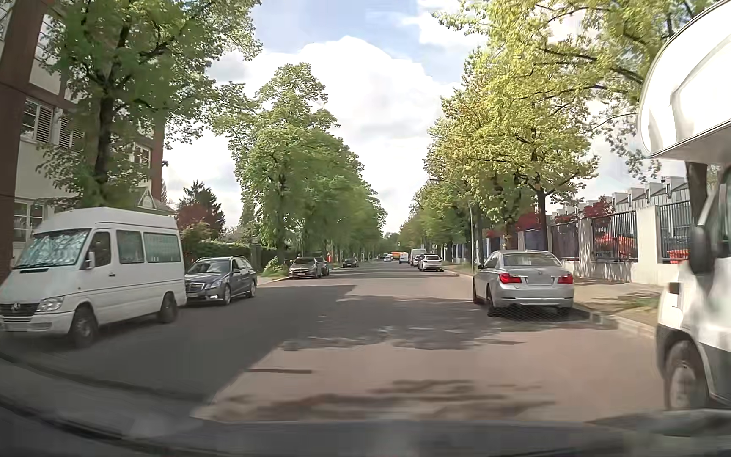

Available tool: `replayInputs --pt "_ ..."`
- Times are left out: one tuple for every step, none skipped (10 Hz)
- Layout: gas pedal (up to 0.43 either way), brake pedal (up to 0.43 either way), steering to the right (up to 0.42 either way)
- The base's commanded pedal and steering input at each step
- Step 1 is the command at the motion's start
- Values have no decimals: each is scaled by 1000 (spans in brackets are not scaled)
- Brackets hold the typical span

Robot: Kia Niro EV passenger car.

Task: Follow the waypoints while adhering to traffic rules and regulations

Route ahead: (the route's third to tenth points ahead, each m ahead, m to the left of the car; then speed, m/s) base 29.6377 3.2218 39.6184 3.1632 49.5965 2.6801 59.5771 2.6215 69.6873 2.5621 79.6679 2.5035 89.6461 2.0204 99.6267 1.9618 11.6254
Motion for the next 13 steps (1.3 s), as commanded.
replayInputs --pt "67 18 1" --pt "67 24 1" --pt "67 24 1" --pt "67 24 1" --pt "59 18 1" --pt "59 24 1" --pt "59 18 1" --pt "59 24 2" --pt "59 24 1" --pt "47 18 2" --pt "47 24 2" --pt "47 24 2" --pt "39 24 2"
